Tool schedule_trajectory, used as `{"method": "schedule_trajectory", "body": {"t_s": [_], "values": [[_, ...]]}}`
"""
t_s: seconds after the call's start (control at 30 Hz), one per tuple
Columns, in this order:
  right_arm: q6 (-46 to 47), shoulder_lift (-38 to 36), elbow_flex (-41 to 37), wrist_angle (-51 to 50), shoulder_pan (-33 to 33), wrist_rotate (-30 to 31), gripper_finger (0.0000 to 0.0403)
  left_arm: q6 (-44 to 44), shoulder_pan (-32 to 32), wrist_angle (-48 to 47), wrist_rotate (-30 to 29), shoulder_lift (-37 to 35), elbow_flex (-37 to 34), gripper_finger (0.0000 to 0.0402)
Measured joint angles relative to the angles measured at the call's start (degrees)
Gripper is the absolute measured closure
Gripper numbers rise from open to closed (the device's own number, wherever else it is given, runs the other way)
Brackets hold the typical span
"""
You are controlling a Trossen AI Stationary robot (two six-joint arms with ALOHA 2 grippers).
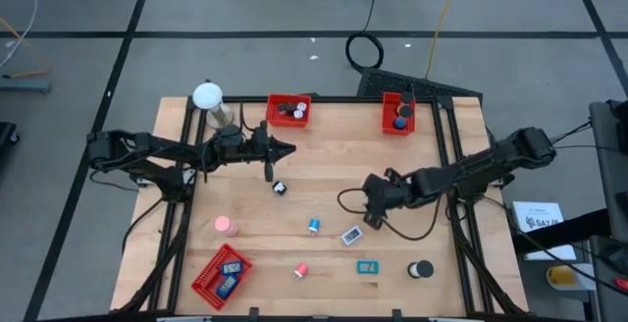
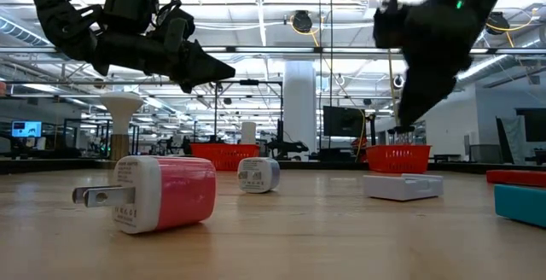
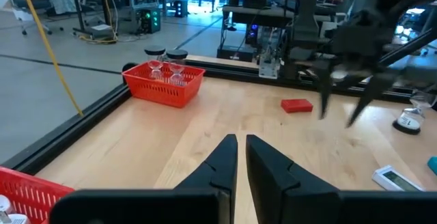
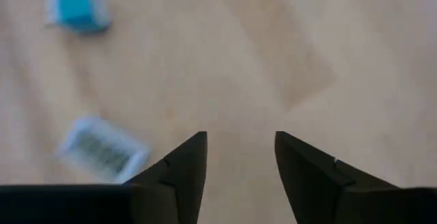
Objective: Pick & Place Office items
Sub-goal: Put the white hourglass into the top right red basket
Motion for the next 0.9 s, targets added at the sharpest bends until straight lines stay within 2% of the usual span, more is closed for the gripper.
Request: {"method": "schedule_trajectory", "body": {"t_s": [0.07, 0.13, 0.3, 0.33, 0.53, 0.9], "values": [[5.89, -0.02, 3.36, -6.52, 2.41, -0.99, 0.0242, 0.02, 0.00, 0.02, 0.00, -0.01, 0.00, 0.0371], [10.99, -0.02, 6.03, -12.69, 4.97, -0.47, 0.0268, 0.02, 0.01, 0.00, -0.01, 0.00, 0.02, 0.0371], [24.15, -0.02, 11.64, -22.60, 10.83, -0.70, 0.0380, 0.02, 0.02, 0.00, -0.01, 0.00, 0.02, 0.0371], [26.00, -0.02, 12.46, -23.59, 12.00, -0.70, 0.0391, 0.03, 0.02, 0.00, -0.01, 0.00, 0.02, 0.0371], [34.99, 2.63, 16.72, -30.08, 15.85, -1.85, 0.0393, 0.02, 0.02, 0.00, -0.02, 0.00, 0.02, 0.0371], [37.00, 16.31, 33.33, -49.51, 20.19, -10.56, 0.0402, 0.02, 0.02, 0.00, -0.02, 0.00, 0.02, 0.0371]]}}
